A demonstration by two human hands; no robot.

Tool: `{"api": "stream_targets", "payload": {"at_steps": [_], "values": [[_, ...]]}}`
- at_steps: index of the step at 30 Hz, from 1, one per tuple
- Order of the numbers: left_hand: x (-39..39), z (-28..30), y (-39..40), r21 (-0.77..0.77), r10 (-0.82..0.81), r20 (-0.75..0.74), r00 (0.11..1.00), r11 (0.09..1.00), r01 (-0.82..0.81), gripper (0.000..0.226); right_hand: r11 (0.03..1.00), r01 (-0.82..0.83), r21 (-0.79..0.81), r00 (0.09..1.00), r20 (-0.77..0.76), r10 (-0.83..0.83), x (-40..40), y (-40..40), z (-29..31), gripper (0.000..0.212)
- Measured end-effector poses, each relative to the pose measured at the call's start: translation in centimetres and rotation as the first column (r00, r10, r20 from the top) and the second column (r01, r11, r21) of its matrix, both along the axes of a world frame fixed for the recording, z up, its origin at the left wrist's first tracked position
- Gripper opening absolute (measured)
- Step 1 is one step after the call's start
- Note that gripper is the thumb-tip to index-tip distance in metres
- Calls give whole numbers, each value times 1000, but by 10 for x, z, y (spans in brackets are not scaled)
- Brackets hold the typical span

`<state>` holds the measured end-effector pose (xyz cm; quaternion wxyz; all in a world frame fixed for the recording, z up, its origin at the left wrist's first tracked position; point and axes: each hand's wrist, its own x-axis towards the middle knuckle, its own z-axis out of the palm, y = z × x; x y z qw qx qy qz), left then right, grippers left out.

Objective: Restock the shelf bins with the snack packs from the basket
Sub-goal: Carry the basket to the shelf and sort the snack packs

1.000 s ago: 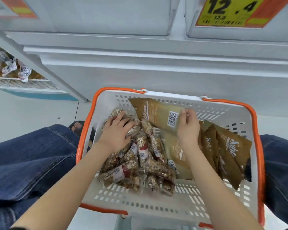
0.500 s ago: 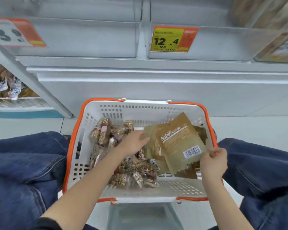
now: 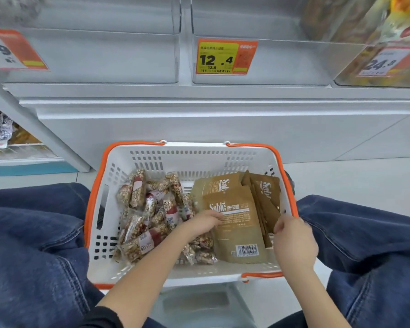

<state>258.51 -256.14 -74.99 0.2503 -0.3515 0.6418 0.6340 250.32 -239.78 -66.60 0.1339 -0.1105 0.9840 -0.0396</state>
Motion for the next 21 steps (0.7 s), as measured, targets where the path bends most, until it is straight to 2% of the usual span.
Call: {"api": "stream_targets", "payload": {"at_steps": [2, 4, 5, 6, 7, 8, 9, 10, 12, 14, 16, 17, 19, 20, 21], "values": [[10, 1, -15, -155, 33, -51, 998, 987, -40, 32, 949, -198, -245, 980, -84, 182, 8, -25, 8, 18], [31, 2, -34, -384, 97, -81, 992, 915, -121, 24, 836, -286, -468, 943, 16, 332, 20, -63, -2, 23], [45, 1, -46, -581, 65, -67, 996, 809, -92, 23, 803, -267, -533, 902, 156, 403, 27, -84, -12, 23], [59, -2, -58, -750, 22, -29, 999, 661, -36, 23, 801, -216, -559, 826, 333, 455, 36, -102, -28, 19], [74, -7, -70, -849, 8, 26, 1000, 527, 18, 27, 824, -165, -543, 715, 509, 479, 45, -117, -47, 24], [88, -12, -81, -891, 32, 89, 996, 449, 65, 34, 865, -139, -481, 591, 661, 462, 53, -126, -70, 48], [100, -16, -90, -898, 70, 148, 986, 428, 105, 46, 906, -165, -390, 512, 751, 417, 61, -131, -92, 76], [110, -20, -98, -892, 95, 185, 978, 435, 127, 61, 928, -237, -287, 496, 786, 370, 68, -133, -111, 101], [123, -26, -105, -884, 96, 200, 975, 448, 137, 88, 917, -373, -139, 531, 779, 334, 76, -134, -138, 127], [126, -33, -104, -902, 126, 123, 984, 429, 58, 101, 895, -429, -121, 501, 793, 347, 79, -137, -145, 137], [123, -39, -103, -883, 140, 116, 983, 467, 38, 107, 891, -433, -139, 485, 797, 360, 83, -146, -143, 140], [120, -42, -103, -852, 159, 126, 979, 523, 25, 109, 918, -359, -166, 488, 805, 336, 84, -152, -140, 138], [117, -45, -107, -716, 342, 74, 937, 672, -189, 109, 972, 28, -232, 449, 872, 195, 84, -165, -132, 129], [116, -44, -110, -631, 446, 62, 893, 711, -311, 106, 947, 234, -220, 374, 919, 121, 82, -172, -130, 123], [115, -42, -113, -569, 501, 72, 863, 731, -377, 100, 926, 332, -183, 300, 950, 80, 78, -179, -126, 120]]}}
